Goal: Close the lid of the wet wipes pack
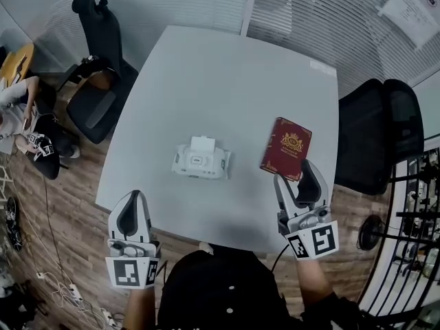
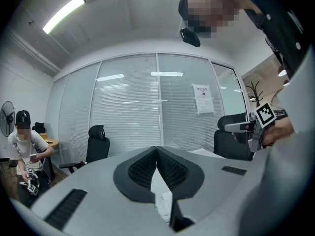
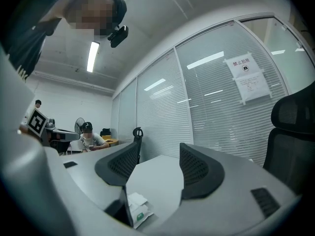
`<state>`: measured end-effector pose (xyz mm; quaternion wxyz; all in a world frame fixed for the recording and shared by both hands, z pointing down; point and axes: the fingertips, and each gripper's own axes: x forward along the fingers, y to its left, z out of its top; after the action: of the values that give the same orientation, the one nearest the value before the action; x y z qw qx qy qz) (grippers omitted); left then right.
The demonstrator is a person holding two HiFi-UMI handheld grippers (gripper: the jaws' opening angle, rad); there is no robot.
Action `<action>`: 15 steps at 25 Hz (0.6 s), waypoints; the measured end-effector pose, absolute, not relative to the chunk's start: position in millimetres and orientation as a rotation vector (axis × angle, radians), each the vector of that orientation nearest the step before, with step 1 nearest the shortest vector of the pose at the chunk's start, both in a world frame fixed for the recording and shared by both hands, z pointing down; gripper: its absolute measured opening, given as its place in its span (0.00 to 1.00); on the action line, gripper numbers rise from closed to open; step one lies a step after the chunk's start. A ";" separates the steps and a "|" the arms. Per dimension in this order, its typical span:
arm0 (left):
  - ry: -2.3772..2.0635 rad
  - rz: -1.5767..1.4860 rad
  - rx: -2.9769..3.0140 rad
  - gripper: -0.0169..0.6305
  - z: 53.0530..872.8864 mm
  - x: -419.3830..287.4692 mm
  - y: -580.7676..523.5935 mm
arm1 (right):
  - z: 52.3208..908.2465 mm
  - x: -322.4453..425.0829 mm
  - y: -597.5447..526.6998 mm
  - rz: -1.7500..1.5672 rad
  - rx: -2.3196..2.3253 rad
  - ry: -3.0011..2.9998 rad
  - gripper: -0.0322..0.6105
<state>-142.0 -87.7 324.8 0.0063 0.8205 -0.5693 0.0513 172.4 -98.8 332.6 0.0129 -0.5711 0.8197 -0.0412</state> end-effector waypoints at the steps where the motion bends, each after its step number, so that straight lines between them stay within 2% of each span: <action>1: -1.772 0.162 2.573 0.05 325.8 -139.4 -91.0 | 334.4 172.5 -102.6 -0.134 -1.775 2.562 0.47; 15: -1.654 0.197 2.655 0.05 336.5 -147.9 -128.8 | 368.7 138.9 -146.2 -0.279 -1.688 2.677 0.47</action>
<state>-147.9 -128.8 336.5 0.0037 0.8471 -0.5276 0.0629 138.9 -146.2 368.7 -0.0175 -0.5313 0.8424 -0.0878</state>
